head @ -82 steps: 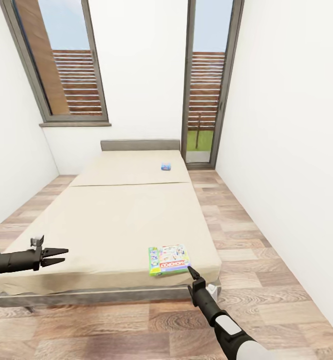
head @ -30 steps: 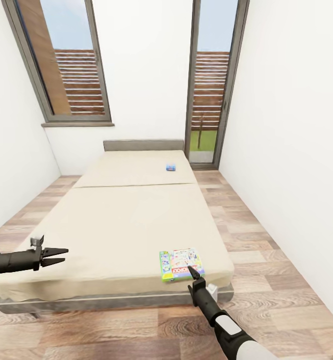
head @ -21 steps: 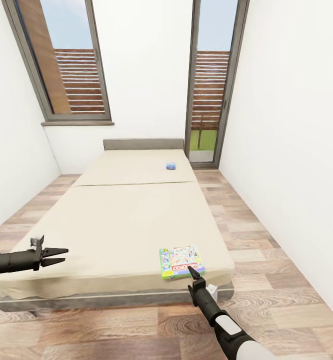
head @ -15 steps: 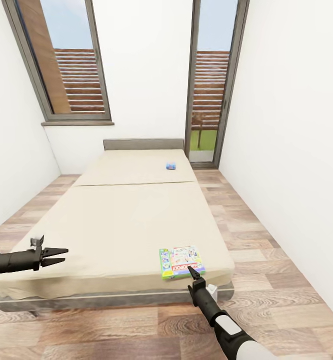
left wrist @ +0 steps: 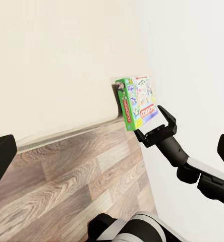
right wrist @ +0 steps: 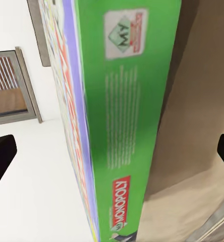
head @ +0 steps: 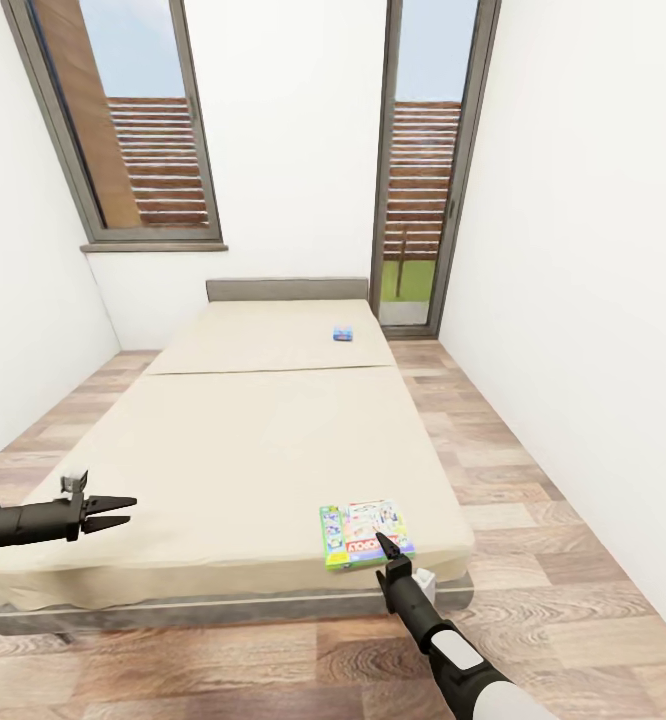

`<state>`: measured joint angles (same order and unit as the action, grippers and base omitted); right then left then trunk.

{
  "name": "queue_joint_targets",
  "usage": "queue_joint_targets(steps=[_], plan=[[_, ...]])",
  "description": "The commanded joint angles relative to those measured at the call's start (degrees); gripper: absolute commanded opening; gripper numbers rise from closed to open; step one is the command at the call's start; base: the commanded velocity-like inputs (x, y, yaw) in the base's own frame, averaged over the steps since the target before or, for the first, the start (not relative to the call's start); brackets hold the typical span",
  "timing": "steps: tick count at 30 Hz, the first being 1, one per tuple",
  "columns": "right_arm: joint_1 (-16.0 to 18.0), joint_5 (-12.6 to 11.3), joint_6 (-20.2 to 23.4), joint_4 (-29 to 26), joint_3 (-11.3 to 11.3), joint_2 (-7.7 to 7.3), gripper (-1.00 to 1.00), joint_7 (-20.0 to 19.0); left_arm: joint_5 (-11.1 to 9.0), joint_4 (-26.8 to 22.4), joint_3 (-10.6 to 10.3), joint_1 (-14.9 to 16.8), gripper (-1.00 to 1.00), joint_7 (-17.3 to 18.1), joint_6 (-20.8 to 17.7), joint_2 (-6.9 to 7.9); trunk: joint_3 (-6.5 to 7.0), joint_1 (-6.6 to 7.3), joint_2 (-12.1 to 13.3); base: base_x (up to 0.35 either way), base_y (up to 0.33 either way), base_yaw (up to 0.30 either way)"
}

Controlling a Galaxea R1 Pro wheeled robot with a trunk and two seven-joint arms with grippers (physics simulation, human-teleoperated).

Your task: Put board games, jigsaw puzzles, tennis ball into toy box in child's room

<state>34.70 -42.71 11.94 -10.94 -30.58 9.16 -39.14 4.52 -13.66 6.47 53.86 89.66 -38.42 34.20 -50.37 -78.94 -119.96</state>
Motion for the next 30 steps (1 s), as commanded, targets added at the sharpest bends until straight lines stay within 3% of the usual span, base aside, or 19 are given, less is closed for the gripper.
queue_joint_targets(steps=[1,19,20,30], plan=[[0.01,-0.54,0.55,-0.05,-0.1,0.0,1.0,-0.06,0.48,-0.01,0.3,0.04,1.0,0.34,-0.6,-0.01,-0.05,0.01,-0.02,0.007,0.001,0.0],[0.01,-0.53,0.49,-0.05,-0.03,0.07,1.0,0.03,0.48,0.02,0.3,0.01,1.0,0.34,-0.6,-0.05,-0.05,0.01,-0.02,0.057,0.019,0.0],[0.01,-0.5,0.47,-0.05,-0.02,0.07,-1.0,0.03,0.48,0.03,0.3,0.01,1.0,0.34,-0.6,-0.06,-0.05,0.01,-0.02,0.002,0.001,0.0],[0.01,-0.53,0.53,-0.04,-0.01,0.07,-1.0,0.03,0.48,0.03,0.3,0.01,1.0,0.34,-0.6,-0.05,-0.05,0.01,-0.02,0.0,0.0,0.0]])
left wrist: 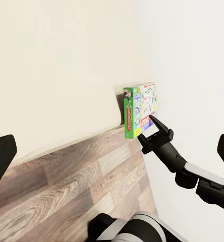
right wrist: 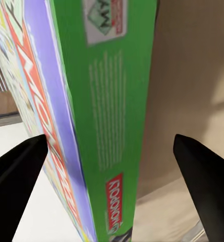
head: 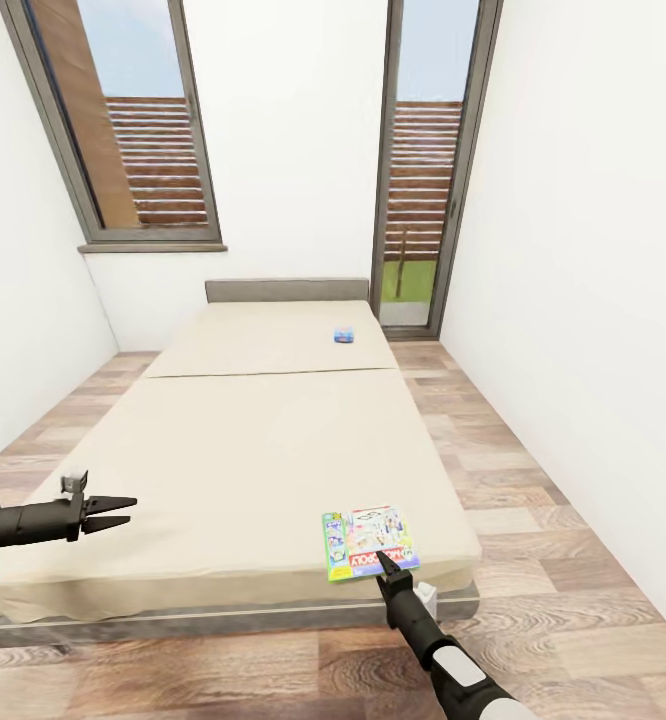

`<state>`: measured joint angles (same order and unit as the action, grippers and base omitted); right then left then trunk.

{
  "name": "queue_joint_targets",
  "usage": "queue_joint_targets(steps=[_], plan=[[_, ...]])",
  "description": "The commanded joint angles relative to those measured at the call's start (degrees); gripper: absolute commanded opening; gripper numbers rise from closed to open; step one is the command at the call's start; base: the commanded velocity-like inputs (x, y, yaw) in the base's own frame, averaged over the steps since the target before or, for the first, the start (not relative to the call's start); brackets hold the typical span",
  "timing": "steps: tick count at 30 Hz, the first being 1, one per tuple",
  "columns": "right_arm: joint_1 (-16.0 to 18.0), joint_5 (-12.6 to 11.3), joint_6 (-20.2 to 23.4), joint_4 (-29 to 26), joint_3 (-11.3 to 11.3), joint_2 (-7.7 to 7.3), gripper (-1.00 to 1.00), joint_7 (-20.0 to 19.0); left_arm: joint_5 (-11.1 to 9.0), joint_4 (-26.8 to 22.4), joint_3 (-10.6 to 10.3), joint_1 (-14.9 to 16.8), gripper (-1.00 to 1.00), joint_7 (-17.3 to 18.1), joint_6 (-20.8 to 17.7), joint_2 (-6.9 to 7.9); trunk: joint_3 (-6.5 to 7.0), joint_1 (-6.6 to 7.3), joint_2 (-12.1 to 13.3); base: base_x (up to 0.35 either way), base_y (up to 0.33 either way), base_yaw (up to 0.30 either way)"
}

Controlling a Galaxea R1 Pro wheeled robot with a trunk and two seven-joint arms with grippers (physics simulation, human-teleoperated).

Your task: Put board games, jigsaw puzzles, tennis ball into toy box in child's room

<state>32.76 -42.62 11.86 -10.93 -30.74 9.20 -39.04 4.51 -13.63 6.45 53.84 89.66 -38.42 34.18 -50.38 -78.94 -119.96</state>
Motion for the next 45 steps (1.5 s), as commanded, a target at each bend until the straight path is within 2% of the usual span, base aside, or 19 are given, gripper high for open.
queue_joint_targets(steps=[1,33,45], plan=[[1.96,-0.63,0.62,-0.04,0.15,0.03,-1.0,-0.07,0.5,0.0,0.31,0.04,1.0,0.34,-0.6,-0.05,-0.04,0.01,-0.02,-0.005,0.0,0.0],[1.96,-0.49,0.54,-0.04,0.15,0.03,-1.0,-0.07,0.5,0.0,0.31,0.04,1.0,0.34,-0.6,-0.02,-0.04,0.01,-0.02,-0.041,0.0,0.0],[1.96,-0.23,0.54,-0.04,0.15,0.03,-1.0,-0.07,0.5,0.0,0.31,0.04,1.0,0.34,-0.69,-0.05,2.11,2.64,4.8,0.0,0.0,0.0]])
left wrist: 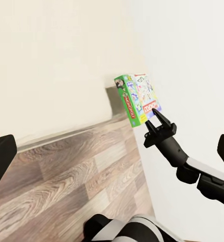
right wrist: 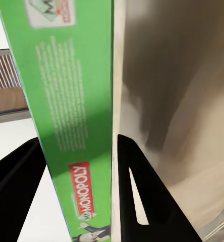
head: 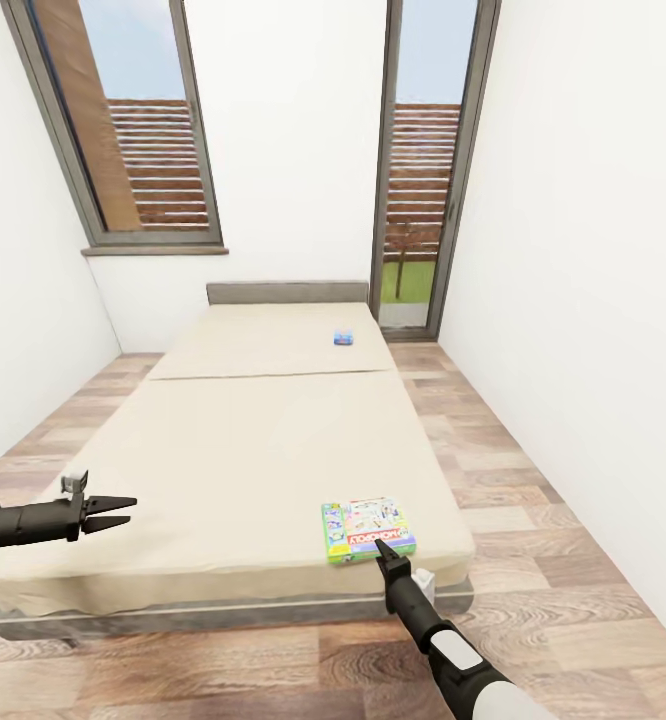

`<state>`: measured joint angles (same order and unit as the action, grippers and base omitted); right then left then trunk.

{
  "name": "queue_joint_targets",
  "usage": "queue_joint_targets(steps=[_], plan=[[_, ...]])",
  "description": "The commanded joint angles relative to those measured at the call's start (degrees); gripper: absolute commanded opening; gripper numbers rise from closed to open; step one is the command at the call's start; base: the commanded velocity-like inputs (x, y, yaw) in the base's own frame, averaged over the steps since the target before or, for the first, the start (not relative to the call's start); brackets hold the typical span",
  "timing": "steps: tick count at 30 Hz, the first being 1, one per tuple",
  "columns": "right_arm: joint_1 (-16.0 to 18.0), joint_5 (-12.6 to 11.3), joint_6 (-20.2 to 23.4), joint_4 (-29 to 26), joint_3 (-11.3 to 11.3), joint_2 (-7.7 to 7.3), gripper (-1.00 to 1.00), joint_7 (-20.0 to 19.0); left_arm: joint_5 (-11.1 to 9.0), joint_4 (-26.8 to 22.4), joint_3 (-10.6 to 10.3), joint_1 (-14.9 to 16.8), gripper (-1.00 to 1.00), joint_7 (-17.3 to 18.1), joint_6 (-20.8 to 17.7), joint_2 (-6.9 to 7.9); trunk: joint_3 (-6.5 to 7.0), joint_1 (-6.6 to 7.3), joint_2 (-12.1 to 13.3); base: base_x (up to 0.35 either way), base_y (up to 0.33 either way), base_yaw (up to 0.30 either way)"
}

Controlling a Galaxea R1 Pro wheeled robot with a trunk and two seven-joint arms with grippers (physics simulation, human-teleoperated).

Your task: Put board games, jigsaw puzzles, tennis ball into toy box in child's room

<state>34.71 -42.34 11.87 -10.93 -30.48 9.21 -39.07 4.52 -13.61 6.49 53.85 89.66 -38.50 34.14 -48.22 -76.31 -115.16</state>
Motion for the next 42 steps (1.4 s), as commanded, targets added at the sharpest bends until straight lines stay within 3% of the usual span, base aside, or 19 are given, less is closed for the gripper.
queue_joint_targets(steps=[1,15,19,23,25,29,32,42], plan=[[0.01,-0.49,0.53,-0.04,-0.11,0.01,-1.0,-0.04,0.49,-0.02,0.28,0.04,1.0,0.34,-0.61,-0.01,0.13,0.23,0.39,0.0,0.0,0.0],[0.01,0.01,0.79,-0.05,0.23,-0.47,-1.0,0.05,0.49,-0.03,0.26,0.02,1.0,0.34,-0.69,-0.03,2.64,3.31,6.01,0.0,0.0,0.0],[0.01,-0.11,1.64,-0.49,0.25,-0.87,-1.0,2.05,0.49,-0.02,0.28,0.02,1.0,0.34,-0.7,-0.04,3.36,4.19,7.61,0.0,0.0,0.0],[0.07,0.11,7.35,-1.0,0.41,-1.97,-1.0,3.05,0.49,-0.04,0.28,0.02,1.0,0.34,-0.72,-0.04,4.08,5.06,9.22,0.0,0.0,0.0],[0.08,0.18,10.16,-1.61,1.19,-2.69,-1.0,2.89,0.5,-0.03,0.28,0.02,1.0,0.34,-0.75,-0.04,4.44,5.5,10.02,0.0,0.0,0.0],[0.03,0.23,13.03,-6.12,6.08,-3.21,-1.0,2.79,0.5,-0.04,0.23,0.02,1.0,0.34,-0.77,-0.04,5.16,6.38,11.62,0.0,0.0,0.0],[0.01,0.29,16.35,-8.46,8.27,-3.28,-1.0,2.81,0.52,-0.06,0.22,0.02,1.0,0.34,-0.77,-0.04,5.7,7.04,12.83,0.0,0.0,0.0],[0.01,0.33,17.91,-10.16,9.11,-3.18,-1.0,2.43,0.5,-0.04,0.26,0.03,1.0,0.34,-0.74,-0.04,7.49,9.24,16.84,0.0,0.0,0.0]])
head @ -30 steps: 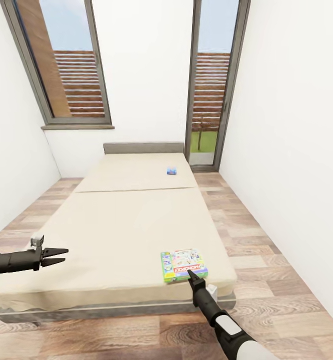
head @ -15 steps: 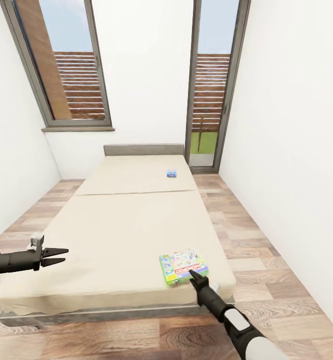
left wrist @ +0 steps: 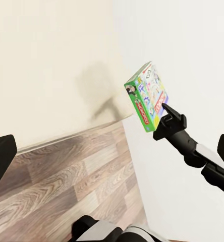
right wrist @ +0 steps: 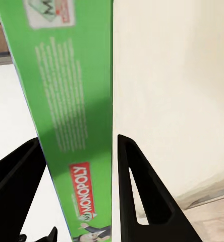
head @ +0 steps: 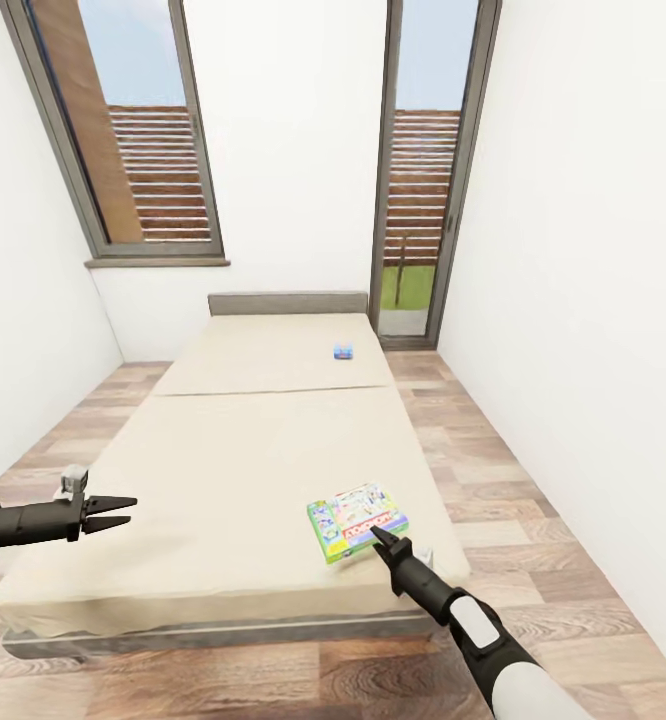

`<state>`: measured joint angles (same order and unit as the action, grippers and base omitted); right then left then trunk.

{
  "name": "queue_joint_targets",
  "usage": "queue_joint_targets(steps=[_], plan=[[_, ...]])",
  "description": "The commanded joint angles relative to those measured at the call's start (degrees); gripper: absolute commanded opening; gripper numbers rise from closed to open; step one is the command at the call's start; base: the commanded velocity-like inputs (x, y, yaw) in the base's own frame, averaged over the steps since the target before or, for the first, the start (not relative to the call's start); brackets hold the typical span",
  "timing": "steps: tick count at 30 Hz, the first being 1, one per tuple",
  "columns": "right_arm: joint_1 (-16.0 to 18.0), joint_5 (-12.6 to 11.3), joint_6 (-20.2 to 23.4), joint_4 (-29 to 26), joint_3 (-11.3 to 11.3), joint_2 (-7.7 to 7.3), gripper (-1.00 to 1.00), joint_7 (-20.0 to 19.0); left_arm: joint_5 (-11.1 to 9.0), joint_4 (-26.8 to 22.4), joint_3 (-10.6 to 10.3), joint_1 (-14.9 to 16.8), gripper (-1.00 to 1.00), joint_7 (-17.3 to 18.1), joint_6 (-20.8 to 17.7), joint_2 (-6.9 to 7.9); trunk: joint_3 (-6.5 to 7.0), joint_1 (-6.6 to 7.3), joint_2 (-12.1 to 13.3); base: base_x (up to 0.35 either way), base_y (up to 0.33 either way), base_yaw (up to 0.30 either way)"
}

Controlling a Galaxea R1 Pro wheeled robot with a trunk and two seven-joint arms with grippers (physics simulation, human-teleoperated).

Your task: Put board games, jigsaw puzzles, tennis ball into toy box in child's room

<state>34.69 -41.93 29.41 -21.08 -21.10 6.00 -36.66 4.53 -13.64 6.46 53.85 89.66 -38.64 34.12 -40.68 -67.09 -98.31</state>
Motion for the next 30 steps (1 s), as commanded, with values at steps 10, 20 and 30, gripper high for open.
queue_joint_targets(steps=[10,20,30], plan=[[0.03,-0.09,0.31,-0.37,-0.32,0.07,-1.0,0.02,0.5,-0.02,0.26,0.03,1.0,0.34,-0.59,-0.01,1.75,2.21,4.0,0.0,0.0,0.0],[0.03,-0.09,0.21,-0.44,-0.21,0.14,-1.0,0.07,0.54,-0.02,0.28,0.03,1.0,0.34,-0.63,-0.01,3.54,4.4,8.01,0.0,0.0,0.0],[0.1,1.75,-0.35,-0.86,3.68,-0.07,-1.0,1.12,0.53,0.0,0.26,0.03,1.0,0.34,-0.59,-0.01,5.34,6.6,12.02,0.0,0.0,0.0]])
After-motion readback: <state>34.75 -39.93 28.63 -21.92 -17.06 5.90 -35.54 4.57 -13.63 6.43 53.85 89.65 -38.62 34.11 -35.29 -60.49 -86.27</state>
